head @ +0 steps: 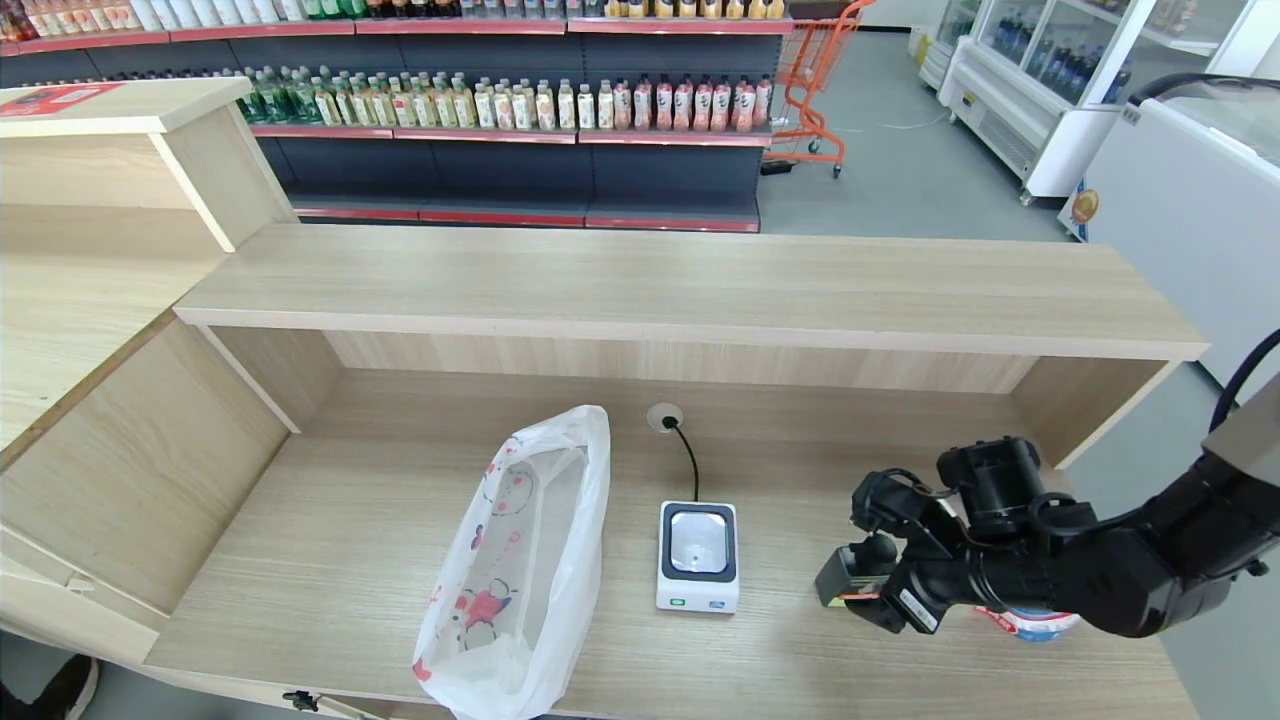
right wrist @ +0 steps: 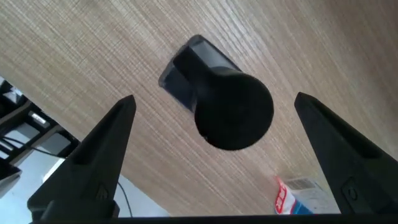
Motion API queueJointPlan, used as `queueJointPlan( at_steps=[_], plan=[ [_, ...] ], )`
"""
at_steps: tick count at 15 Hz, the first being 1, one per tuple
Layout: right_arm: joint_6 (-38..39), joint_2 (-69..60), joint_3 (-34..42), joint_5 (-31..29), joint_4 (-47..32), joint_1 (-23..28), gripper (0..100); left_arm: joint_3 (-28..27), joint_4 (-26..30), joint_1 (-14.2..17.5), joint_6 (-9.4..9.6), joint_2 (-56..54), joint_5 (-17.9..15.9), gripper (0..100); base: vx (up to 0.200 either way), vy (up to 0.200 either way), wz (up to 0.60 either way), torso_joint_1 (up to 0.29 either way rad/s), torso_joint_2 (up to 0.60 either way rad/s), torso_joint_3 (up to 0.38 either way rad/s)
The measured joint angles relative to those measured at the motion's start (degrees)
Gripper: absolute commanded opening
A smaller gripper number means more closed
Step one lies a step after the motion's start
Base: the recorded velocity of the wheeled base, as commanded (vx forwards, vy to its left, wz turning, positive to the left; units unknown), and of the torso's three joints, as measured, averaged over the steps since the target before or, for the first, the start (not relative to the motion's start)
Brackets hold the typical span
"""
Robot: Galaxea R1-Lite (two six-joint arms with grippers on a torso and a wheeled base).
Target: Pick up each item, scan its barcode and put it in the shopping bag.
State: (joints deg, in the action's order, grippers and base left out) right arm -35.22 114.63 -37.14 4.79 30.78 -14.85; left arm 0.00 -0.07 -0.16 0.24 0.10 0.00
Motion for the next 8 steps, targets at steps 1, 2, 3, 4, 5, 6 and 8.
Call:
queueJointPlan(
  at_steps=[1, 2, 3, 4, 5, 6, 8],
  plan=[
    [-0.52, 0.95, -0.83, 0.05, 0.0, -0.13, 100, 0.0, 0.0, 0.0, 0.0, 0.0, 0.0, 100, 0.0, 0.0, 0.0, 0.0, 0.0, 0.0],
    [-0.79, 1.85, -1.68, 0.07, 0.04, -0.2, 100, 0.0, 0.0, 0.0, 0.02, 0.0, 0.0, 100, 0.0, 0.0, 0.0, 0.0, 0.0, 0.0],
    [-0.96, 2.77, -2.54, 0.1, 0.04, -0.41, 100, 0.0, 0.0, 0.0, 0.02, 0.0, 0.0, 100, 0.0, 0.0, 0.0, 0.0, 0.0, 0.0],
    [-1.27, 3.47, -3.23, 0.16, 0.12, -0.69, 100, 0.0, 0.0, 0.0, 0.02, 0.0, 0.0, 100, 0.0, 0.0, 0.0, 0.0, 0.0, 0.0],
    [-1.67, 4.11, -3.78, 0.16, 0.3, -0.85, 100, 0.0, 0.0, 0.0, 0.02, 0.0, 0.0, 100, 0.0, 0.0, 0.0, 0.0, 0.0, 0.0],
    [-2.17, 4.85, -4.5, 0.18, 0.55, -0.98, 100, 0.0, 0.02, 0.0, 0.02, 0.0, 0.0, 100, 0.0, 0.0, 0.0, 0.0, 0.0, 0.0],
    [-2.36, 5.94, -5.28, 0.21, 0.8, -1.52, 0, 0.0, 0.0, -0.02, 0.02, 0.0, 0.0, 100, 0.0, 0.0, 0.0, 0.0, 0.0, 0.0]
  ],
)
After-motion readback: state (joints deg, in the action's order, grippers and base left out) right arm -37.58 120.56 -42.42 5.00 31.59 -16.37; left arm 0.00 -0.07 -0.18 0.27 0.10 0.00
